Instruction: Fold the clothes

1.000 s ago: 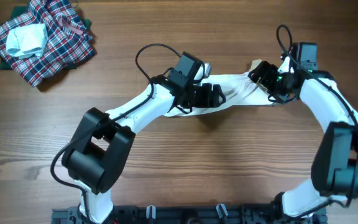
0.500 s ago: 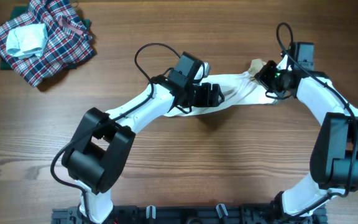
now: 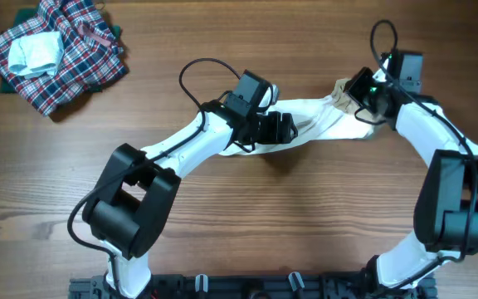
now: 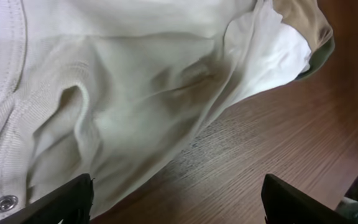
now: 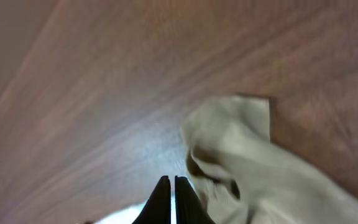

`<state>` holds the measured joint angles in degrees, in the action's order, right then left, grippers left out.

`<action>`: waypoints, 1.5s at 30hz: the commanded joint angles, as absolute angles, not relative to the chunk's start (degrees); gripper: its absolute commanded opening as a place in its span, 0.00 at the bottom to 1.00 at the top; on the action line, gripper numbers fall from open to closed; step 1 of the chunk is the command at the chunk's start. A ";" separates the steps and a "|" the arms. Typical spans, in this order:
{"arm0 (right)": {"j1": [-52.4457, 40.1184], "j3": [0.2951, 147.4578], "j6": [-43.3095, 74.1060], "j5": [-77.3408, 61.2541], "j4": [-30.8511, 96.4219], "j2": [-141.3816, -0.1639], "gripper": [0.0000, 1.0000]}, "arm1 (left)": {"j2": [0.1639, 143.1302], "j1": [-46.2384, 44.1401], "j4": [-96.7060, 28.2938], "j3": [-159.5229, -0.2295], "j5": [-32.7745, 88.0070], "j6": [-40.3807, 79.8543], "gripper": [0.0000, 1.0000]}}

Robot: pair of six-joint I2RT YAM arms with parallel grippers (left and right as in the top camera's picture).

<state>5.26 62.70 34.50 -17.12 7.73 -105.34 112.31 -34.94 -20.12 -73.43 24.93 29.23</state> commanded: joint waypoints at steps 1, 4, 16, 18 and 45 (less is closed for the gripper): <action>4.91 62.37 34.41 -17.28 7.46 -106.80 0.05 | 113.21 -34.83 -20.40 -73.17 24.36 28.91 0.87; 5.69 63.13 34.54 -16.53 11.68 -104.51 0.05 | 113.21 -34.83 -21.50 -73.17 24.34 28.73 0.87; 6.28 63.09 33.06 -4.27 18.87 -104.07 0.06 | 113.21 -34.83 -21.82 -73.17 23.29 28.73 0.89; 6.28 63.09 33.17 -4.29 18.02 -105.03 0.07 | 113.21 -34.83 -21.87 -73.17 23.29 28.73 0.89; 2.85 63.11 32.97 -4.21 11.11 -111.63 0.05 | 113.21 -34.83 -22.61 -73.17 22.33 28.73 0.92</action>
